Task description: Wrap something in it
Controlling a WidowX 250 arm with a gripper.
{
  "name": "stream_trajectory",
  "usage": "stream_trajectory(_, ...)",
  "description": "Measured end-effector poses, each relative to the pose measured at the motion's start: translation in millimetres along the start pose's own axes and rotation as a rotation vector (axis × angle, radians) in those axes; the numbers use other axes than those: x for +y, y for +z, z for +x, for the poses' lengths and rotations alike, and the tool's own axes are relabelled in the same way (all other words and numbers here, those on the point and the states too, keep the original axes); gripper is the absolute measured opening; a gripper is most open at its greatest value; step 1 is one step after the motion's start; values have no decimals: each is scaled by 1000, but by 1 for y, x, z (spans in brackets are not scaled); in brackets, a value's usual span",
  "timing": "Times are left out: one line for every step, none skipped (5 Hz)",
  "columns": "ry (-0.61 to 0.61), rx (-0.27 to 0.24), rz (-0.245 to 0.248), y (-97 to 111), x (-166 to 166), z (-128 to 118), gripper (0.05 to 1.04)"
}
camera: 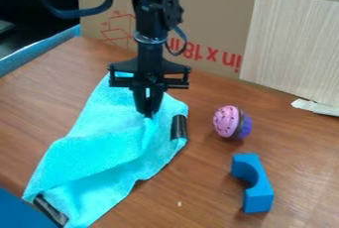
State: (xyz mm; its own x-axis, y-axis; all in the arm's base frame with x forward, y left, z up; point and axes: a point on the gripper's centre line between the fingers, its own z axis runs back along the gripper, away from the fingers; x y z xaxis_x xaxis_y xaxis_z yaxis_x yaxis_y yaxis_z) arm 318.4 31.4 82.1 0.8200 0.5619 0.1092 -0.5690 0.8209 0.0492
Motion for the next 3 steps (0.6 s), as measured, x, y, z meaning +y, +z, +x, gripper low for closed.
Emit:
stream_trajectory(-13, -17, -49, 13, -3, -1, 494)
stream_trajectory(-7, -40, -117, 33, 4, 4, 800)
stream_trajectory(-21, -38, -196, 64, 14, 9, 1001)
